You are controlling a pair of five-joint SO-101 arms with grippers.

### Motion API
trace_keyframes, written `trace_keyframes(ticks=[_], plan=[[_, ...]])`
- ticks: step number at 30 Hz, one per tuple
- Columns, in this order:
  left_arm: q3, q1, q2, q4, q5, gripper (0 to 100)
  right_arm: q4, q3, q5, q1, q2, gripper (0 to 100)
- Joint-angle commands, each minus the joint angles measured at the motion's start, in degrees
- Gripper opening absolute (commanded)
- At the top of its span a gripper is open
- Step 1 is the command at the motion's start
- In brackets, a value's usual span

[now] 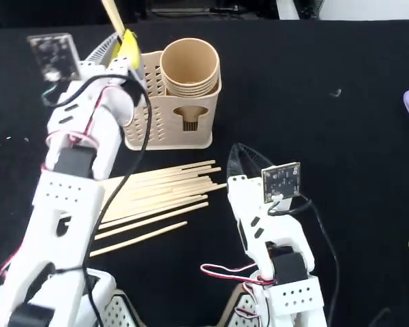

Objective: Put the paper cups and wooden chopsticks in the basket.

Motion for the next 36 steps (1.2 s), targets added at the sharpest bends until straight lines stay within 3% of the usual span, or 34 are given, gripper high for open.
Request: trace_keyframes(ticks=[1, 9, 15, 23, 29, 33, 36], plan=[[-5.0, 0.2, 5.2, -1.2, 0.4, 3, -0.3, 0.0, 0.0, -1.0, -1.5, 2.1], [-5.0, -0.8, 7.7, -1.2, 0.4, 4, -0.3, 0.0, 0.0, -1.0, -1.5, 2.1], [-4.4, -0.9, 7.1, -0.8, 0.4, 16, -0.3, 0.0, 0.0, -1.0, -1.5, 2.1], [-4.5, -3.3, 5.6, 0.7, 0.4, 14, -0.3, 0.0, 0.0, -1.0, -1.5, 2.1], [-3.8, -6.9, -8.0, 20.7, 0.4, 14, -0.2, 0.0, 0.0, -1.0, -1.5, 2.1], [4.0, -14.1, -17.8, 38.6, 0.3, 15, 0.0, 0.0, 0.0, -1.0, -1.5, 2.1], [14.0, -20.8, -24.4, 42.5, -3.5, 15, 0.8, -0.4, 0.1, -0.8, -1.5, 2.2]])
